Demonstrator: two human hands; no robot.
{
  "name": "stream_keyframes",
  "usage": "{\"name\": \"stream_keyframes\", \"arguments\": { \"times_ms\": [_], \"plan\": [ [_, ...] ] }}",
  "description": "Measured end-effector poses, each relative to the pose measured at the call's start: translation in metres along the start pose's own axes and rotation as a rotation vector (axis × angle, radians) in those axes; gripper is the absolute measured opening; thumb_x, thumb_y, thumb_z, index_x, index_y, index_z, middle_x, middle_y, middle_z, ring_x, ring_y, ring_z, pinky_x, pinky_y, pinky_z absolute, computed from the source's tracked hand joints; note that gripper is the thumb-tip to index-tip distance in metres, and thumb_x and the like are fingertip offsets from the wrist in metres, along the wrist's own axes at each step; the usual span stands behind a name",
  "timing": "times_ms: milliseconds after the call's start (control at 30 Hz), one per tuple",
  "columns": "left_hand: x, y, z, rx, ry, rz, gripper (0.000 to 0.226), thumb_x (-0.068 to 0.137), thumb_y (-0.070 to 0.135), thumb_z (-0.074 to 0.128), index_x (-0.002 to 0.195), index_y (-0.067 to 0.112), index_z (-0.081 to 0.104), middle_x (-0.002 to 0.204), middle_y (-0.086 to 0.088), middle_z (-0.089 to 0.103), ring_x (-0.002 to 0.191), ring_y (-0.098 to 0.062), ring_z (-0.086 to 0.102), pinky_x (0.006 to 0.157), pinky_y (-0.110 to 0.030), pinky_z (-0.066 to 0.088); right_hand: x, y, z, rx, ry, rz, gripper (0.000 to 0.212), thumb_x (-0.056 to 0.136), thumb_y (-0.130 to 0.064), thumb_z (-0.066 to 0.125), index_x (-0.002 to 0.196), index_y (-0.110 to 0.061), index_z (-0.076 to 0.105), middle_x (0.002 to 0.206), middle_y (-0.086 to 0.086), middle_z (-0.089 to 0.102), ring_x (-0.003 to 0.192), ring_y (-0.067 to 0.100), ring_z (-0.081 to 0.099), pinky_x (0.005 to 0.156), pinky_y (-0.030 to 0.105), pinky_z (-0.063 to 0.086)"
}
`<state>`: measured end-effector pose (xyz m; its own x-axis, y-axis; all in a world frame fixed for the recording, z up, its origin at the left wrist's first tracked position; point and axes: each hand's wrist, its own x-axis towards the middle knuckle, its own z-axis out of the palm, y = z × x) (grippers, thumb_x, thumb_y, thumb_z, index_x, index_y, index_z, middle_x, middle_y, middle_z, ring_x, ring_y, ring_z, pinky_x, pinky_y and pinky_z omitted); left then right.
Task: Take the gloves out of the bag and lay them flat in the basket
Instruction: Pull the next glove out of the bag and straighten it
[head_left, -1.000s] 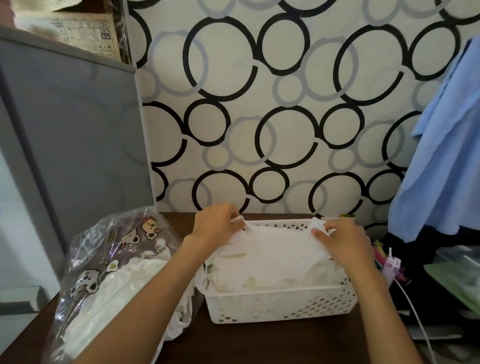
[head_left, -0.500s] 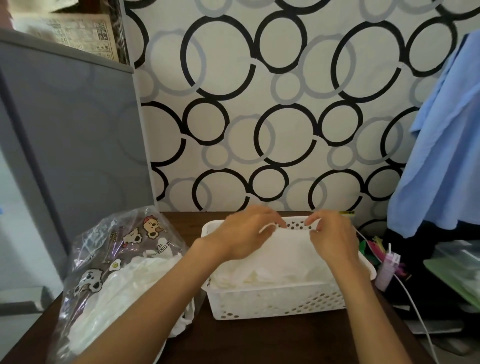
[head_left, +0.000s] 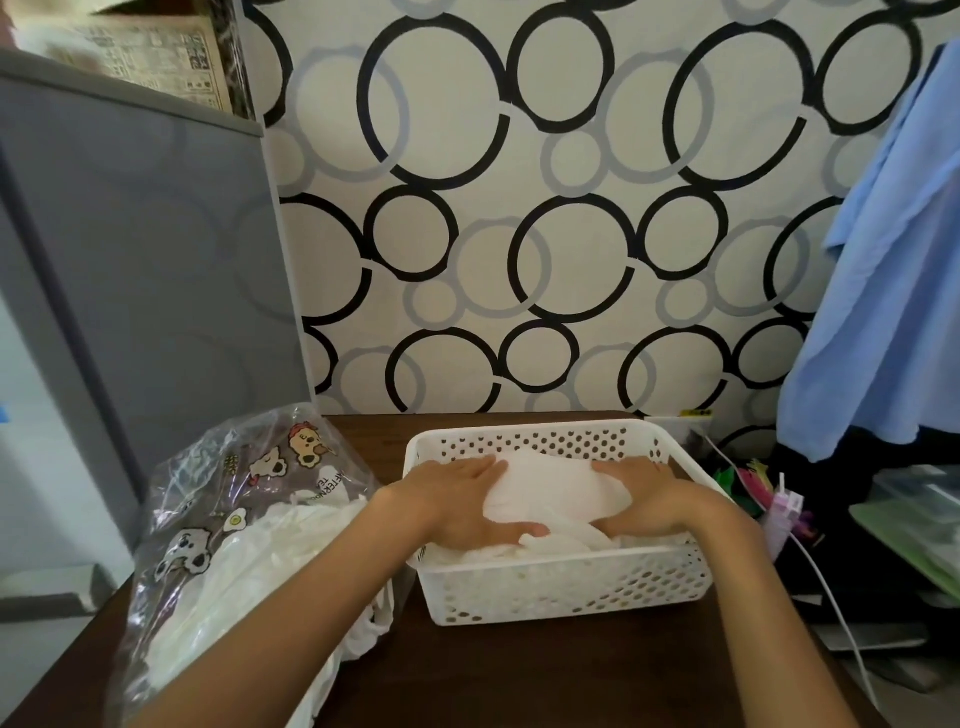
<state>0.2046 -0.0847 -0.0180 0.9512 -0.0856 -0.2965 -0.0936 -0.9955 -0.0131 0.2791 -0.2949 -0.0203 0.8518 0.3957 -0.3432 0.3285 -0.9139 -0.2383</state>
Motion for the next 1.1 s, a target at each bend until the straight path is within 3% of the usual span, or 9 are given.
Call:
{"name": "stream_keyframes", "arguments": {
  "times_ms": [200,300,367,500,667,767,933,1000,1100],
  "plan": [
    [0.005,0.002,0.005,0.058,-0.016,0.0,0.091,0.089,0.068,0.037,0.153,0.022,-0.009,0.16,0.002,-0.013,0.148,-0.018,-0.005,0.12,-0.044,0.004,-0.021,-0.008,-0.019,0.123,0.241,-0.119,0.067,0.073,-0.051,0.074,0.132,-0.039,0.044,0.145,-0.002,0.029,0.141,0.023,0.014,0.113,0.042,0.021],
    [0.002,0.002,0.001,0.015,0.023,0.001,0.098,0.083,0.076,0.037,0.153,0.021,-0.003,0.162,0.001,-0.004,0.148,-0.019,0.002,0.12,-0.043,0.007,-0.027,-0.02,-0.013,-0.001,0.061,-0.105,0.055,0.075,-0.048,0.074,0.123,-0.044,0.047,0.138,-0.002,0.032,0.135,0.023,0.02,0.111,0.043,0.025],
    [-0.009,0.003,-0.007,-0.115,0.12,0.002,0.096,0.08,0.078,0.038,0.153,0.022,0.009,0.161,0.002,0.008,0.147,-0.018,0.011,0.118,-0.041,0.012,-0.025,-0.022,-0.007,-0.045,0.018,-0.092,0.047,0.079,-0.045,0.07,0.122,-0.043,0.049,0.138,-0.001,0.036,0.133,0.024,0.025,0.111,0.042,0.027],
    [-0.064,-0.023,-0.018,-0.45,0.418,0.033,0.06,0.09,0.058,0.044,0.143,0.031,0.037,0.149,0.009,0.039,0.13,-0.01,0.04,0.109,-0.034,0.035,-0.041,-0.02,-0.019,0.18,0.272,-0.166,0.031,0.08,-0.041,0.071,0.109,-0.04,0.058,0.132,-0.007,0.049,0.129,0.018,0.037,0.107,0.037,0.032],
    [-0.142,-0.092,0.003,-0.406,0.1,-0.21,0.078,0.077,0.042,0.075,0.142,0.034,0.032,0.146,0.015,0.033,0.131,-0.009,0.038,0.109,-0.028,0.034,-0.084,-0.071,-0.02,0.22,0.423,-0.332,0.016,0.086,-0.032,0.067,0.099,-0.039,0.061,0.105,-0.016,0.06,0.092,0.0,0.054,0.077,0.023,0.041],
    [-0.15,-0.11,0.009,-0.417,0.014,-0.286,0.058,0.078,0.039,0.075,0.129,0.031,0.048,0.136,0.013,0.048,0.121,-0.01,0.048,0.107,-0.033,0.039,-0.111,-0.126,-0.002,0.211,0.379,-0.437,0.009,0.085,-0.036,0.067,0.092,-0.04,0.066,0.091,-0.018,0.064,0.082,-0.002,0.058,0.069,0.016,0.045],
    [-0.144,-0.119,0.011,-0.533,0.131,-0.146,0.013,0.089,0.02,0.066,0.101,0.019,0.066,0.112,0.01,0.063,0.101,-0.005,0.06,0.079,-0.02,0.055,-0.122,-0.195,0.045,-0.011,0.157,-0.372,0.039,0.081,-0.053,0.065,0.112,-0.029,0.063,0.109,-0.006,0.062,0.095,0.011,0.057,0.08,0.026,0.044],
    [-0.145,-0.124,0.013,-0.581,0.2,-0.119,0.01,0.091,0.015,0.061,0.098,0.017,0.068,0.104,0.01,0.065,0.094,-0.006,0.063,0.073,-0.022,0.057,-0.115,-0.212,0.061,-0.074,0.166,-0.308,0.054,0.081,-0.06,0.06,0.121,-0.024,0.055,0.119,-0.001,0.057,0.107,0.018,0.053,0.087,0.033,0.04],
    [-0.144,-0.13,0.018,-0.611,0.299,-0.093,0.012,0.092,0.016,0.06,0.091,0.022,0.07,0.099,0.009,0.069,0.087,-0.008,0.067,0.069,-0.027,0.059,-0.104,-0.229,0.074,-0.076,0.256,-0.292,0.043,0.086,-0.053,0.058,0.114,-0.021,0.057,0.118,0.001,0.059,0.107,0.021,0.054,0.079,0.031,0.037]
  ]
}}
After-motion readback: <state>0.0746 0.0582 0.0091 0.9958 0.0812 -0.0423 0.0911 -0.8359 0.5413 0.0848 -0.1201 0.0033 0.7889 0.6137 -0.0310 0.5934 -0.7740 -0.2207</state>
